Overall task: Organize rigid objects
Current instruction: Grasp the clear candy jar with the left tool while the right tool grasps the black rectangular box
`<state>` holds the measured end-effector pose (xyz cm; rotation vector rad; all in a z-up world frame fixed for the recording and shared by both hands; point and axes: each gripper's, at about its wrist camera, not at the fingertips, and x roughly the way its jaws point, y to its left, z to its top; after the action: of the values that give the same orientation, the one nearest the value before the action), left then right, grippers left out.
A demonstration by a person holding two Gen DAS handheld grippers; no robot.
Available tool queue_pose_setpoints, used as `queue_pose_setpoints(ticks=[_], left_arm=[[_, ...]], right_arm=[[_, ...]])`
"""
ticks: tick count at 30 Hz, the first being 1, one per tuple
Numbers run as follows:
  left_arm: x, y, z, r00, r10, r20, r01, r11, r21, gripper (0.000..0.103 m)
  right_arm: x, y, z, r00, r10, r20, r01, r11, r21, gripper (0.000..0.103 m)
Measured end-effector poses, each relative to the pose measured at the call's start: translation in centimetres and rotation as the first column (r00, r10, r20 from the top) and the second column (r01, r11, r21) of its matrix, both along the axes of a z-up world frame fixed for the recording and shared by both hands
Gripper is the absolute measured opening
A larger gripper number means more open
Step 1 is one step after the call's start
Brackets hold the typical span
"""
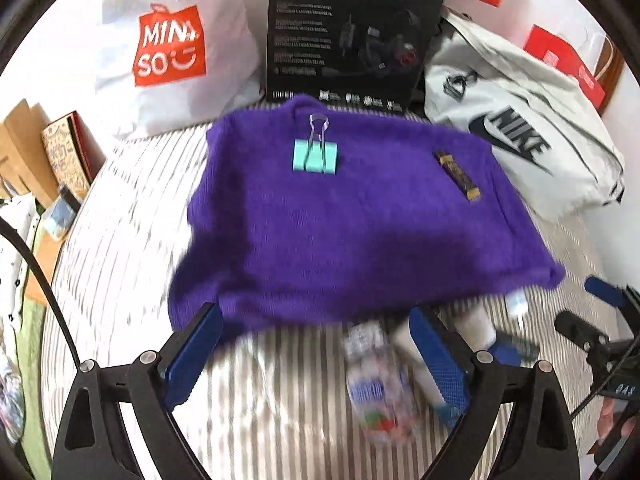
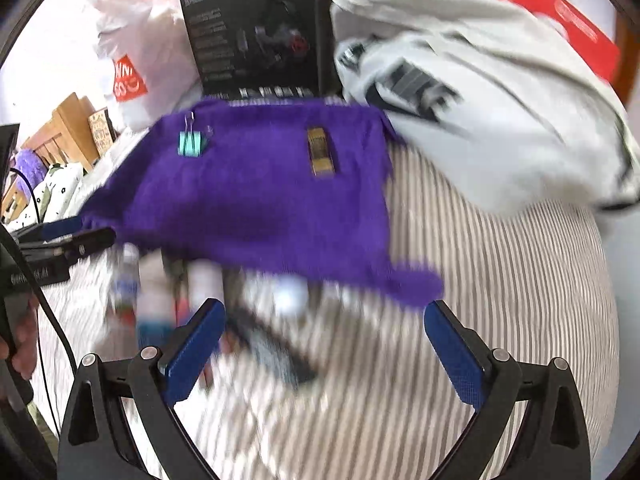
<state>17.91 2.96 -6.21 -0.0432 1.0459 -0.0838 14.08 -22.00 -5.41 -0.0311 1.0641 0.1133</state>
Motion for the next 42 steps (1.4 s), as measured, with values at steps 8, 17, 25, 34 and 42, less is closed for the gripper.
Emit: queue_pose_setpoints(ticks=[8,17,25,34,42], left_arm=[[-2.5,-1.1,-2.9,0.998,0.002,-0.059,-0.002,1.000,0.002,0.095],[-3.3,-2.0,-4.5,0.997,-0.010,-0.073,0.016,0.996,0.084,0.097],[-3.2,-2.0,-4.9,0.999,-0.026,-0.047,0.030,0.995,0.097,0.099],[-3.9,-2.5,-4.5,0.999,-0.042,0.032,0.040,0.996,0.077,0.065],[-4.4,-2.5,-4.0,0.995,-0.077,0.060,0.074,0.996,0.056,0.040]], right_arm=[[-6.6,-2.3,-3.8,0.998,-0.027,-0.055,0.030,0.998,0.054,0.099],[-7.8,-1.4,-5.5,1.000,-0.012,0.002,0.012,1.000,-0.004,0.103],[-8.4,-1.2,-5.6,0.998,0.005,0.060,-0.004,1.000,-0.026,0.103],[-8.4,-1.1,-5.4,0.998,0.005,0.058,-0.004,1.000,-0.023,0.103],[-5.1,0.7,-4.5,0.985,0.162,0.050,-0.159,0.985,-0.068,0.079]])
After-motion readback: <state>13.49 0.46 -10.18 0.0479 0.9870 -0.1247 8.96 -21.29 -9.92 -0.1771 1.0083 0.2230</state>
